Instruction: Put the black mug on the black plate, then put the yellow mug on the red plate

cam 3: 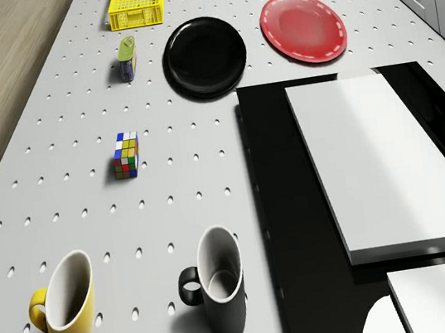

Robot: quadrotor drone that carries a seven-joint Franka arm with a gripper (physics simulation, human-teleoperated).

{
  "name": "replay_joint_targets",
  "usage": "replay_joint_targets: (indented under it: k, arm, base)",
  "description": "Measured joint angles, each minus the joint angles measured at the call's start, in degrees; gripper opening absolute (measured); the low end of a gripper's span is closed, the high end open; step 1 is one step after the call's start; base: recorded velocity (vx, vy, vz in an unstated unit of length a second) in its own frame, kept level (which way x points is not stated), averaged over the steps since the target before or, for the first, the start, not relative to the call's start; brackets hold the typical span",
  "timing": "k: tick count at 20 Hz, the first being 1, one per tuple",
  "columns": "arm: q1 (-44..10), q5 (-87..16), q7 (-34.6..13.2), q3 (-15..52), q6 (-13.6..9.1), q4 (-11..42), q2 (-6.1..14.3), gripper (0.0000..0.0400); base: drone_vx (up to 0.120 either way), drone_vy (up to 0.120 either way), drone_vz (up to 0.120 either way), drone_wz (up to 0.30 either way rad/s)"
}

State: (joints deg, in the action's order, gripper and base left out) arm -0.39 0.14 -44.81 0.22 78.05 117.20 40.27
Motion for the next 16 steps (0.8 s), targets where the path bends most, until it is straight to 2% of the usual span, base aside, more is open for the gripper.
replay_joint_targets:
  k: [16]
  arm:
    - [-0.1, 0.0, 0.0, 0.1, 0.4, 0.0, 0.3, 0.04]
  base:
    - [0.12, 0.0, 0.0, 0.0]
